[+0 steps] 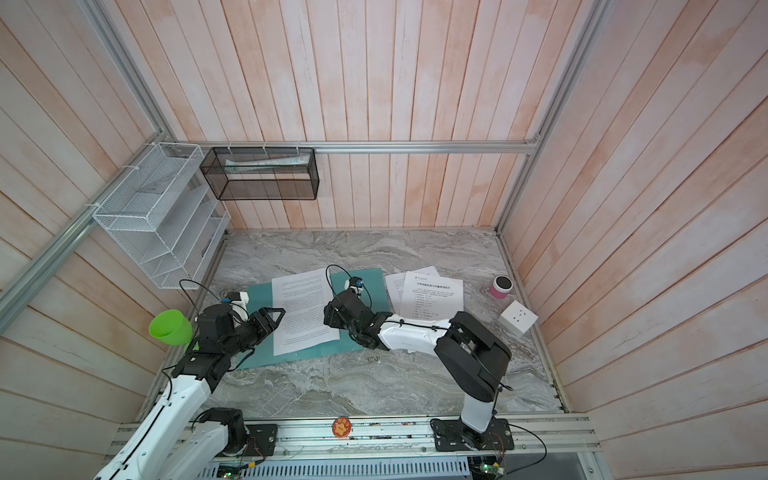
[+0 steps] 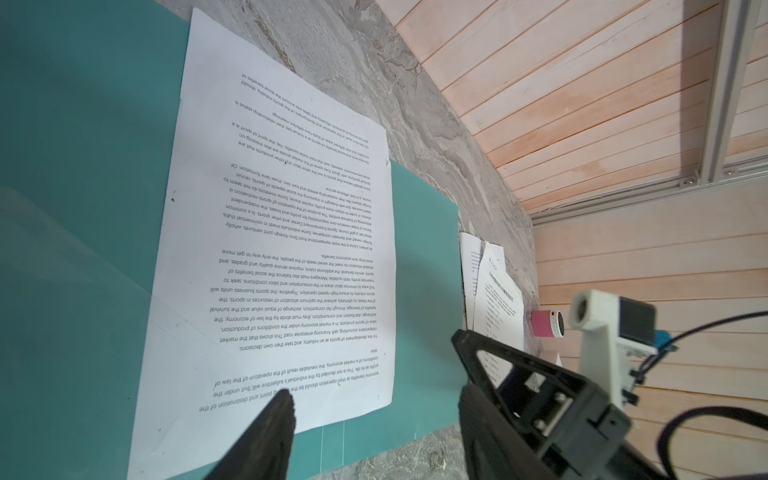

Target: Put the files into the folder

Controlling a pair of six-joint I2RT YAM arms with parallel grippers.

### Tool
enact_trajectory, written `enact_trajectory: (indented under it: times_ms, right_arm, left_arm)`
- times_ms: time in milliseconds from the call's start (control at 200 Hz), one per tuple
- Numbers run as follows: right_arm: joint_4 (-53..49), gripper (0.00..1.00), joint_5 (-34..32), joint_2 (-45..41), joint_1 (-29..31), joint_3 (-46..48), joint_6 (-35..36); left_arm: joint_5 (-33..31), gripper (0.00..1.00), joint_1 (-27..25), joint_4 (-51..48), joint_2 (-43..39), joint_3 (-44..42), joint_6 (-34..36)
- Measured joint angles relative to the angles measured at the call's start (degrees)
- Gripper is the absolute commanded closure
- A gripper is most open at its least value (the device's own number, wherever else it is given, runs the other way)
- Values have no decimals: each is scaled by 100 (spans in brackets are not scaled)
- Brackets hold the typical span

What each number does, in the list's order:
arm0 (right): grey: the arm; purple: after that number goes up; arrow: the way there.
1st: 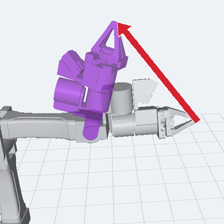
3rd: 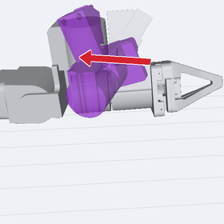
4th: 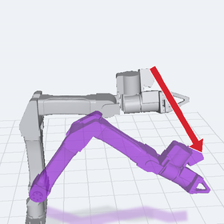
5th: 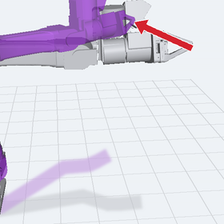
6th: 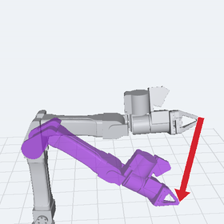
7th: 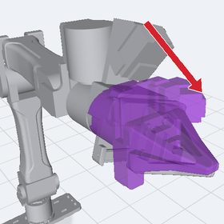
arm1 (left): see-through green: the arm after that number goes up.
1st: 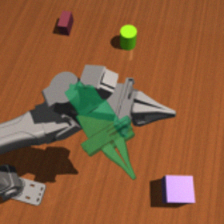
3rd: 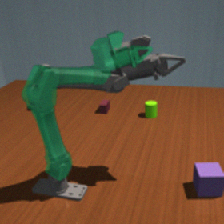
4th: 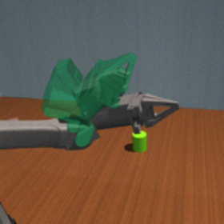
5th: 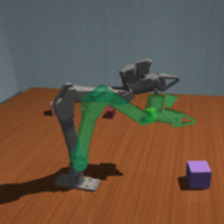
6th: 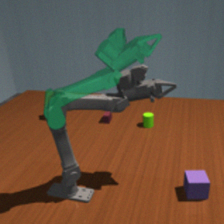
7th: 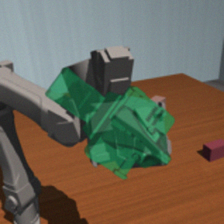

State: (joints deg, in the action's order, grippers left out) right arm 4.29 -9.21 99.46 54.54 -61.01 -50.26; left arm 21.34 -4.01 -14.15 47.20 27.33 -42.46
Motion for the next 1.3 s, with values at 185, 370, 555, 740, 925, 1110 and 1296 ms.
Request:
enact_trajectory:
  times_ms: [185,370,555,740,925,1110,1296]
  right_arm:
    - [-420,29,1259,-216,-846,-2,914]
    - [-262,60,3036,1086,-2103,-1161,1572]
    - [-111,62,4365,2413,-2549,-2319,1718]
    - [-269,61,5010,3237,-2524,-3215,1733]
    - [-396,64,5320,3580,-2439,-3661,1727]
    - [-435,66,5528,3764,-2387,-3748,1703]
    - [-481,68,5668,4074,-2328,-4035,1635]
  left_arm:
    - [-20,33,0,133,313,109,92]
    - [92,31,0,428,719,389,273]
    - [350,31,15,699,1209,654,540]
    - [520,31,24,837,1537,750,710]
    - [610,31,24,953,1722,750,734]
    - [675,31,24,1008,1766,750,734]
    - [693,31,24,1097,1808,748,734]
